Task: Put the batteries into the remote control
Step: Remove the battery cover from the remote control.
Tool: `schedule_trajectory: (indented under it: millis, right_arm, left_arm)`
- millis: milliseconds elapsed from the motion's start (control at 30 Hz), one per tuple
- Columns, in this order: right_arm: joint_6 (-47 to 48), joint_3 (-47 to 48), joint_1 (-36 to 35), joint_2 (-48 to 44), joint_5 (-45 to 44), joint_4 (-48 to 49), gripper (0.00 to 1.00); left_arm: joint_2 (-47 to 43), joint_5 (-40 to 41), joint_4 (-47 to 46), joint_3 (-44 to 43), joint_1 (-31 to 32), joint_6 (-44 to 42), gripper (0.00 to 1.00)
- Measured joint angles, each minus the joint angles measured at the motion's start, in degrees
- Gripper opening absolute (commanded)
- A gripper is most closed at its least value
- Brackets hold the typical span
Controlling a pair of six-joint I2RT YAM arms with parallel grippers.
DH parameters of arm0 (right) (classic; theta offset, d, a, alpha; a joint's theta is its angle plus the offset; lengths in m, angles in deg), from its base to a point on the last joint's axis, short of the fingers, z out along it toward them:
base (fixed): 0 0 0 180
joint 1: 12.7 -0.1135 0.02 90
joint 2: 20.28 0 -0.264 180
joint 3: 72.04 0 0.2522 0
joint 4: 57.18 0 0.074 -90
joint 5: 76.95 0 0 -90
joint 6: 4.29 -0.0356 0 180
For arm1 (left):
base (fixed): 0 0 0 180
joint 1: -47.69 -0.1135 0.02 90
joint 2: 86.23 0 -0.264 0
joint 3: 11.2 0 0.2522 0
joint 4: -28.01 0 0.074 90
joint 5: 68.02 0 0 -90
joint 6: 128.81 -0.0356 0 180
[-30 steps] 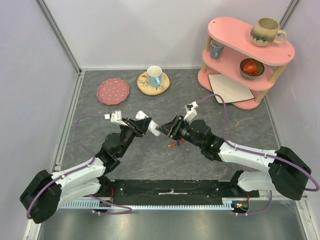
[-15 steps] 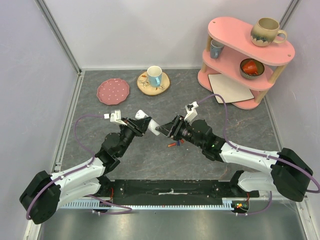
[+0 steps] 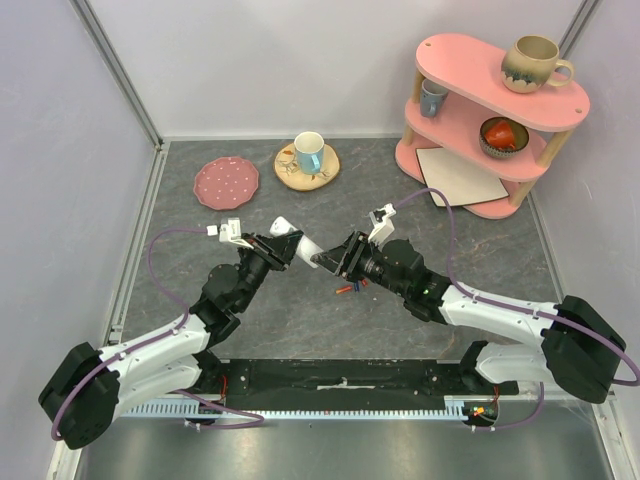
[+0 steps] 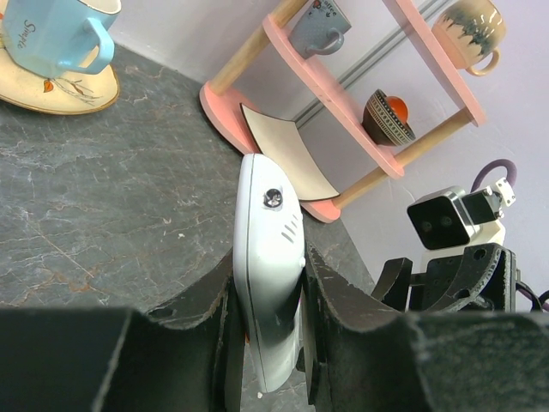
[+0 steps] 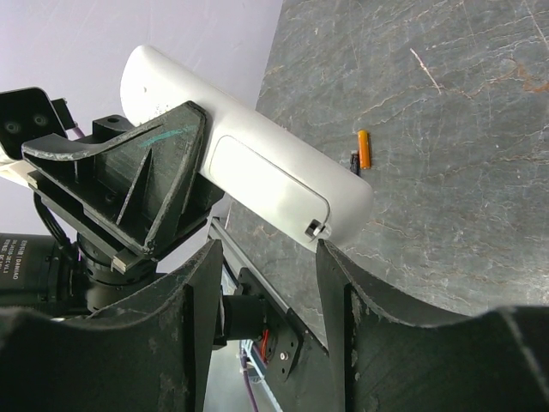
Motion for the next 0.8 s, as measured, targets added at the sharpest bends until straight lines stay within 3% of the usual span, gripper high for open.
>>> schedule_trajectory:
  millis: [800]
  right_arm:
    - [-2.4,-2.5,1.1,0.8,0.8,4.3,0.56]
  left_arm:
    - [0.2,-1.5,-5.0,1.7,0.0,0.0,0.02]
